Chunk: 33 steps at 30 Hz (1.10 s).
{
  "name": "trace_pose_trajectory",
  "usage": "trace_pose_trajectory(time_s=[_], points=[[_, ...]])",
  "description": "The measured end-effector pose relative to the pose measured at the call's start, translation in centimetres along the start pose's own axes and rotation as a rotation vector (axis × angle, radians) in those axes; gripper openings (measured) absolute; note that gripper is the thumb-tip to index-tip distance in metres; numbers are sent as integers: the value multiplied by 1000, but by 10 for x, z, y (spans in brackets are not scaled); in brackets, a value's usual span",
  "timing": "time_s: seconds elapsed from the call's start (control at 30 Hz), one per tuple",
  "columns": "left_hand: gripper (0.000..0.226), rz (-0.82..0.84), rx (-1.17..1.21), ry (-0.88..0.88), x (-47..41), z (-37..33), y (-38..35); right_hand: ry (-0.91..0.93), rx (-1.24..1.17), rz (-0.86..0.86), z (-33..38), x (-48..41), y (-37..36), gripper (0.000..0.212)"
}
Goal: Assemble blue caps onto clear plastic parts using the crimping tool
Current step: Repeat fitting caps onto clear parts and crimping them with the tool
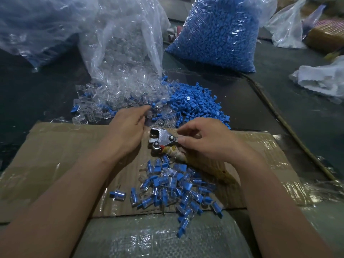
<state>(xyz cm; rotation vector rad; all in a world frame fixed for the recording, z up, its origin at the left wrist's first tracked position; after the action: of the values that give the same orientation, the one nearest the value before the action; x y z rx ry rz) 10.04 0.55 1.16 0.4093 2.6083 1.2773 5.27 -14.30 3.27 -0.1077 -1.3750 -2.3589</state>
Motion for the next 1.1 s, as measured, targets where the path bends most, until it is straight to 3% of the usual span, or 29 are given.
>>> trace_pose_trajectory(time_s=[0.23,0.4,0.57,0.7,0.8,0.9,1.0,1.1], points=[[54,46,-123,1,2,-1,-6,-42,-35,-179,-14,2,21,9],[47,124,-223,-4,0,-3,-12,-45,-49,-192,-14,3,21,5],[39,43,-163,-18,2,-6,-5,-57,-42,-187,-15,2,21,5],[28,-168,-3,-9,11,-8,17,-83,-77,-238,-21,3,26,5],[39,-282,138,13,20,-8,29,-109,-70,-277,-25,3,28,6],[43,-294,205,-17,25,-13,32,-117,-51,-339,-27,1,31,10],[20,-292,181,-60,30,-23,33,-50,25,-367,-19,-5,28,17],[32,-290,213,-82,32,-29,35,-39,93,-309,-14,-17,17,28]])
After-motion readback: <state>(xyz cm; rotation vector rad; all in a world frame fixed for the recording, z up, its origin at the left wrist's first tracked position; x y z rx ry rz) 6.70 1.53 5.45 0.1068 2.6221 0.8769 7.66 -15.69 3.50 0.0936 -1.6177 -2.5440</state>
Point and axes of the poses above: each hand's wrist, its own x-axis away from the middle knuckle, its own y-axis out of the back of the hand, z = x × y, the point moved 8 cm from there along -x, towards the middle knuckle, and after that the axes turned 8 degrees about z, right-handed, at the moved point
